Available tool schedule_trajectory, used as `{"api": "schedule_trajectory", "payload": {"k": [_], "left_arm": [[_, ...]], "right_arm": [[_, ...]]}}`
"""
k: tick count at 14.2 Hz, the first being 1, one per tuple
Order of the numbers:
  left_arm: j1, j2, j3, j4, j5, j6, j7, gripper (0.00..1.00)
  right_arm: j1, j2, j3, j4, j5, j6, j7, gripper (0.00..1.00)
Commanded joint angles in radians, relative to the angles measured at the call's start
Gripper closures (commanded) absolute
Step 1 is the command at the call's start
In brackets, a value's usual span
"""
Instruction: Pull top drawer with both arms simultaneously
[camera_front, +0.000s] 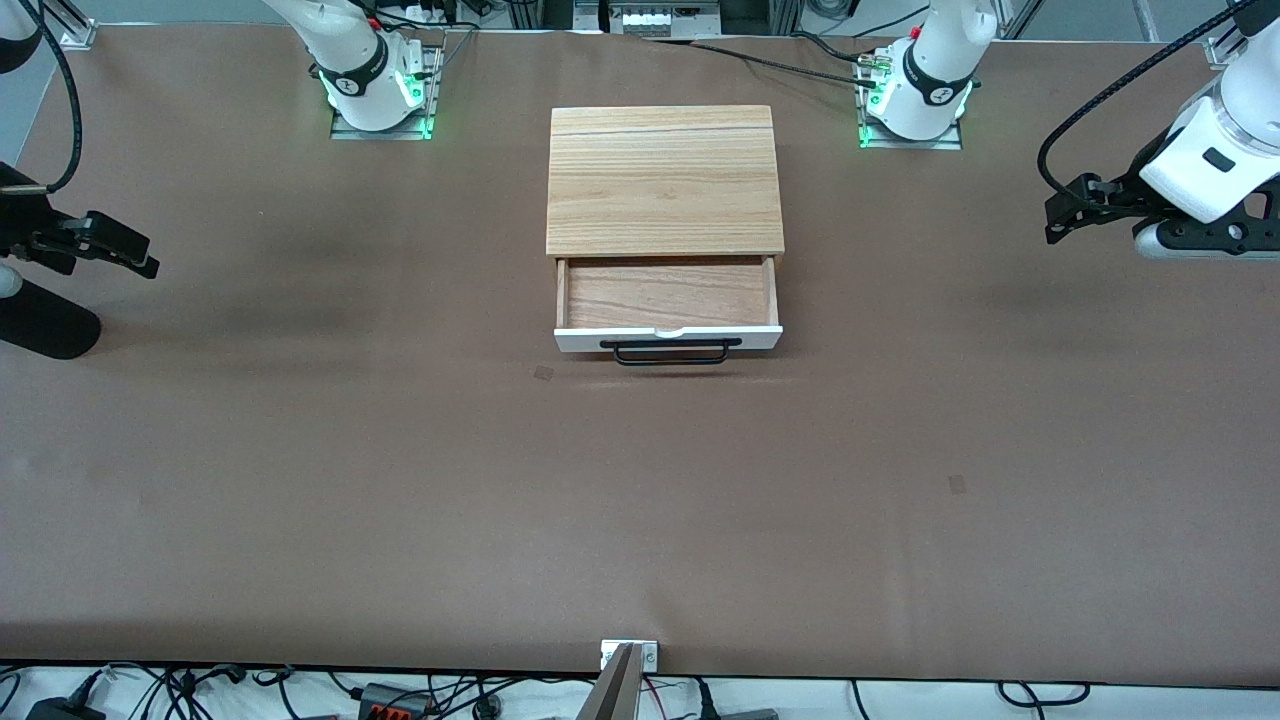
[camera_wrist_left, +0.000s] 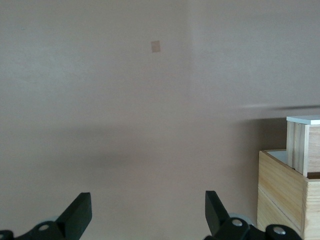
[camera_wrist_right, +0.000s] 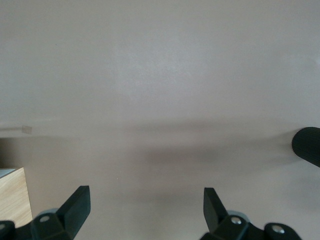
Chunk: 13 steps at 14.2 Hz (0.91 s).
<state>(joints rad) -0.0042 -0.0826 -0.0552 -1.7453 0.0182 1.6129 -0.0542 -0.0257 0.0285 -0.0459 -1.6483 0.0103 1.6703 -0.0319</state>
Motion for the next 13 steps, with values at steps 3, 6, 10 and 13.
{"api": "schedule_trajectory", "payload": {"k": [3,6,10,13], "left_arm": [[0.003,0.02,0.0,0.035,-0.007,-0.019,0.005,0.0],[0.003,0.02,0.0,0.035,-0.009,-0.025,0.005,0.0],[0.001,0.021,0.0,0.035,-0.007,-0.025,0.007,0.0],[0.0,0.021,0.0,0.036,-0.007,-0.025,0.007,0.0]], "right_arm": [[-0.007,-0.022,0.014,-0.024,-0.019,0.028,0.007,0.0],[-0.003,-0.024,0.014,-0.024,-0.019,0.031,0.007,0.0],[0.003,-0.025,0.014,-0.034,-0.023,0.039,0.006,0.0],[0.016,-0.035,0.014,-0.054,-0.024,0.055,0.004,0.0]]}}
